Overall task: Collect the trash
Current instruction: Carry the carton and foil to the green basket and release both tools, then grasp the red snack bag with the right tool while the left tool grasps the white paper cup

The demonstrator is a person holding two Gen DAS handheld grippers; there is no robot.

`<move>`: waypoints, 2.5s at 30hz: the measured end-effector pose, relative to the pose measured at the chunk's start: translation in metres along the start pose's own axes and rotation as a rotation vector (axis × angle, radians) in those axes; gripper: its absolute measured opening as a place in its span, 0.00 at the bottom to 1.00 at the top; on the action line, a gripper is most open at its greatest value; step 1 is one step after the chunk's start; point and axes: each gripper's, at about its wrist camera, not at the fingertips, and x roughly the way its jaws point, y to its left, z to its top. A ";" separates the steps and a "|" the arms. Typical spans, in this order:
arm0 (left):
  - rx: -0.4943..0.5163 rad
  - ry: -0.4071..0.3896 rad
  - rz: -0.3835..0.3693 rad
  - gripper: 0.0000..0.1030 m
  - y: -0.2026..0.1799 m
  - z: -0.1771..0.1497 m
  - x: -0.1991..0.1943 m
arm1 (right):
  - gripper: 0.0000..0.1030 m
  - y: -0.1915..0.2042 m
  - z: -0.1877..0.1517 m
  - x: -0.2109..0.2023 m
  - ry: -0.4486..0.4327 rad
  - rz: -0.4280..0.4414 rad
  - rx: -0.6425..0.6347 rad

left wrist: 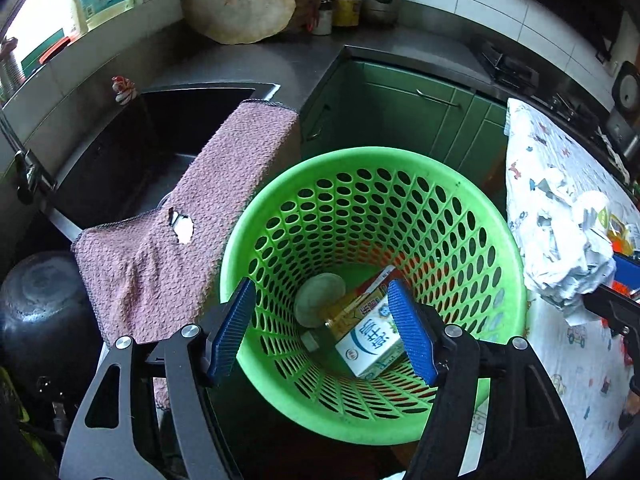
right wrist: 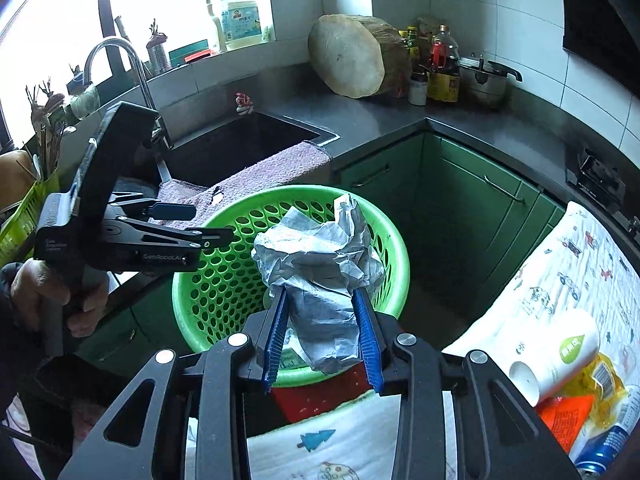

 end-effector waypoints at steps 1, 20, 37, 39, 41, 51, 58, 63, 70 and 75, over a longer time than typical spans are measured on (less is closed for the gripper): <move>-0.012 -0.005 0.006 0.72 0.003 -0.001 -0.003 | 0.32 0.001 0.002 0.006 0.005 0.001 -0.002; -0.018 -0.025 -0.007 0.73 0.006 -0.004 -0.018 | 0.54 0.009 -0.004 0.009 -0.012 0.043 0.009; 0.147 -0.039 -0.116 0.75 -0.099 0.004 -0.023 | 0.61 -0.056 -0.095 -0.090 -0.043 -0.163 0.201; 0.161 -0.037 -0.130 0.75 -0.109 0.004 -0.024 | 0.61 -0.071 -0.105 -0.094 -0.034 -0.195 0.233; 0.175 -0.038 -0.138 0.75 -0.119 0.004 -0.025 | 0.61 -0.088 -0.112 -0.097 -0.027 -0.225 0.264; 0.221 -0.053 -0.191 0.79 -0.153 0.013 -0.029 | 0.61 -0.138 -0.124 -0.091 0.020 -0.305 0.329; 0.259 -0.062 -0.248 0.80 -0.185 0.024 -0.033 | 0.61 -0.153 -0.121 -0.071 0.058 -0.320 0.346; 0.298 -0.054 -0.276 0.83 -0.211 0.029 -0.033 | 0.61 -0.160 -0.121 -0.056 0.089 -0.321 0.350; 0.355 -0.049 -0.294 0.83 -0.244 0.034 -0.030 | 0.62 -0.166 -0.127 -0.046 0.110 -0.322 0.360; 0.405 -0.050 -0.307 0.83 -0.264 0.042 -0.018 | 0.53 -0.167 -0.129 -0.045 0.114 -0.325 0.361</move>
